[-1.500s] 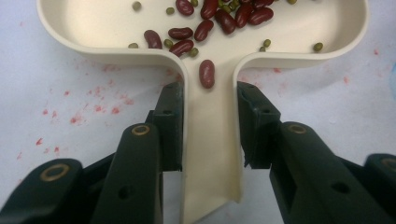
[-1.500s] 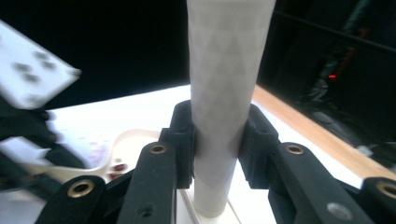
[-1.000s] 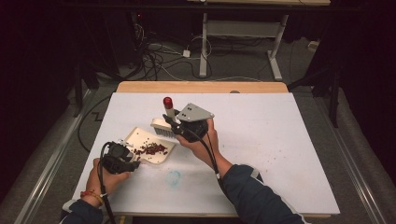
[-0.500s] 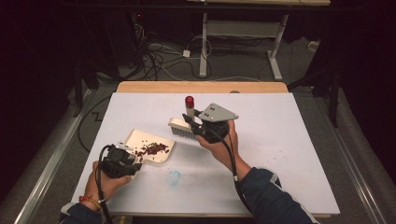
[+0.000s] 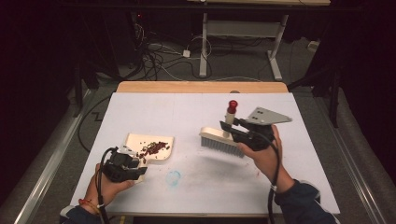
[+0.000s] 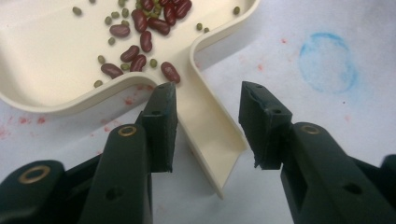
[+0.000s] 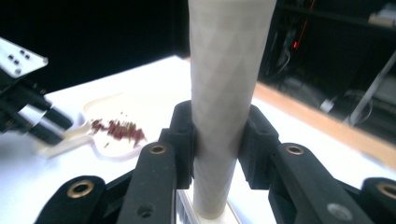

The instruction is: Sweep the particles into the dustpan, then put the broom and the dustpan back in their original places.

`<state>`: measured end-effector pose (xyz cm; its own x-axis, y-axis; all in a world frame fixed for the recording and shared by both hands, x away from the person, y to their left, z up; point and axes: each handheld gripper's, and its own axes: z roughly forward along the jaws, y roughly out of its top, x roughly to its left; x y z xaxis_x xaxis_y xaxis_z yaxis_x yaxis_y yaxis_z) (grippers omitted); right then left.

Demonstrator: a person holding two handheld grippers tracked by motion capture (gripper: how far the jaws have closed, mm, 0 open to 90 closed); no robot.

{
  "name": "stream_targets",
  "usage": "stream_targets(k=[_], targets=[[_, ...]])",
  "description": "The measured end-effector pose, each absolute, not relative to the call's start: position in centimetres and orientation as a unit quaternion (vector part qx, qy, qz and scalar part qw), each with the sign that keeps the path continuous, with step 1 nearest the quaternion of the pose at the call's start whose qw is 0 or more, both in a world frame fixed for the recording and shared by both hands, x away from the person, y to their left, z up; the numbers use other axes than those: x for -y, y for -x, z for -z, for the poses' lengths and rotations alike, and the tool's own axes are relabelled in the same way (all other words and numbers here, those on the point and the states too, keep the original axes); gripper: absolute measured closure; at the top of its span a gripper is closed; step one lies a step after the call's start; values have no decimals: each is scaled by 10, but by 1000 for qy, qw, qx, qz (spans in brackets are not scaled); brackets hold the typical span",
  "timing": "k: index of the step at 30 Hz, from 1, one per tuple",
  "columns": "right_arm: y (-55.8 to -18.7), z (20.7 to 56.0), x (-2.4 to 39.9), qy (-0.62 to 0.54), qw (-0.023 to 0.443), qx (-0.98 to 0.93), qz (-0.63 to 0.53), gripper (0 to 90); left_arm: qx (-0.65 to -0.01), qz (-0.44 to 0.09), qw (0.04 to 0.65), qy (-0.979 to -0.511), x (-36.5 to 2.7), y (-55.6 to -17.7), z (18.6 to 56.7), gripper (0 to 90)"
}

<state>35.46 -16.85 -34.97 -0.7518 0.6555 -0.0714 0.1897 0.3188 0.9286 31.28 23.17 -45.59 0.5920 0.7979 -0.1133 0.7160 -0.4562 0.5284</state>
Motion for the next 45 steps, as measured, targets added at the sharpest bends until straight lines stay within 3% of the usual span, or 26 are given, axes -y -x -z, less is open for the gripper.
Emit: stream_targets(k=[8, 11, 17, 26, 29, 34, 39, 45], targets=[[-344, 355, 224, -297, 156, -819, -465, 698, -374, -173, 321, -853, -230, -297, 445, 377], [-350, 358, 233, -301, 115, -839, -439, 698, -367, -192, 322, -851, -230, -294, 446, 347], [-370, 363, 240, -319, 101, -842, -424, 694, -372, -212, 341, -837, -233, -293, 451, 256], [-429, 395, 221, -352, 156, -842, -377, 575, -380, -230, 354, -823, -239, -293, 451, 241], [-444, 409, 209, -368, 176, -845, -345, 424, -377, -232, 348, -826, -237, -293, 452, 233], [-459, 419, 200, -384, 236, -824, -344, 352, -375, -241, 349, -824, -236, -294, 454, 224], [-450, 406, 210, -389, 264, -791, -391, 331, -373, -238, 353, -824, -239, -297, 455, 213], [-400, 388, 228, -329, 276, -783, -451, 321, -361, -246, 346, -830, -237, -300, 460, 201]])
